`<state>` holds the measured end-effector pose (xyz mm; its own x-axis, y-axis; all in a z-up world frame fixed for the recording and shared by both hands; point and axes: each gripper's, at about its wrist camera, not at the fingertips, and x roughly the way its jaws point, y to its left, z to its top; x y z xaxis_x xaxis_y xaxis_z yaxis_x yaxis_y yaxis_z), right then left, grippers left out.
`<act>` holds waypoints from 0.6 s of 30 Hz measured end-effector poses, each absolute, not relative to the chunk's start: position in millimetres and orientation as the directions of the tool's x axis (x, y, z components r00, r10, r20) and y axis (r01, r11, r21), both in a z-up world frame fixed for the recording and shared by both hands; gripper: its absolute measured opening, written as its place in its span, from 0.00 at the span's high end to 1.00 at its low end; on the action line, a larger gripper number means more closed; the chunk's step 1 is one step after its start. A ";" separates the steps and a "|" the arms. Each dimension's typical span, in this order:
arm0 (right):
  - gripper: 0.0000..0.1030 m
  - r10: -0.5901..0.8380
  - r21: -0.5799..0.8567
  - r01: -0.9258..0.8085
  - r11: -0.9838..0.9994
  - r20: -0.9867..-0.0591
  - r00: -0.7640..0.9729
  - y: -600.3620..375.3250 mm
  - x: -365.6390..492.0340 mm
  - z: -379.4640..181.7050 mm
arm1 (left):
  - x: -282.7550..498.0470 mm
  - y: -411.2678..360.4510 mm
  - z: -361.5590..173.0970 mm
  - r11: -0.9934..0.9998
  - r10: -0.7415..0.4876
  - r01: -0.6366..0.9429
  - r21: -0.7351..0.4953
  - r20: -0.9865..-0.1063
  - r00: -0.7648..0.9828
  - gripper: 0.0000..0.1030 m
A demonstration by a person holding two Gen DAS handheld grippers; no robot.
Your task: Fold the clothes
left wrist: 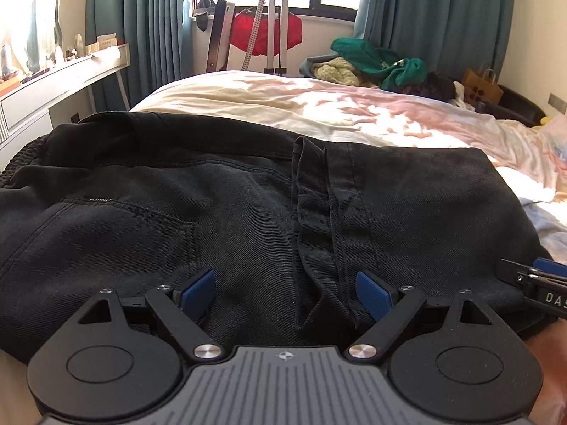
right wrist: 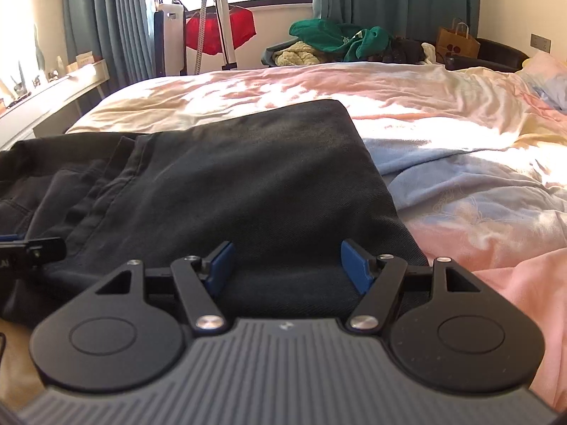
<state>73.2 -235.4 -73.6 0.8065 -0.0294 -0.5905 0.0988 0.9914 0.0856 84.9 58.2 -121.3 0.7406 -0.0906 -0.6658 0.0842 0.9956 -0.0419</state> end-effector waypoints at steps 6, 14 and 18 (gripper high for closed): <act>0.31 -0.021 0.098 0.097 0.990 -0.588 0.809 -236.9 71.0 -72.6 | 59.1 100.6 -95.1 0.982 -0.084 -0.052 -0.182 -0.668 0.739 0.14; 0.31 -0.009 0.094 0.081 0.992 -0.597 0.802 -231.2 69.3 -65.7 | 25.5 174.1 -62.5 0.912 0.010 -0.284 -0.296 -0.676 0.737 0.13; 0.32 0.039 0.160 0.070 0.985 -0.594 0.803 -236.8 66.0 -60.5 | 28.6 220.1 -59.3 0.810 -0.010 -0.435 -0.393 -0.751 0.660 0.13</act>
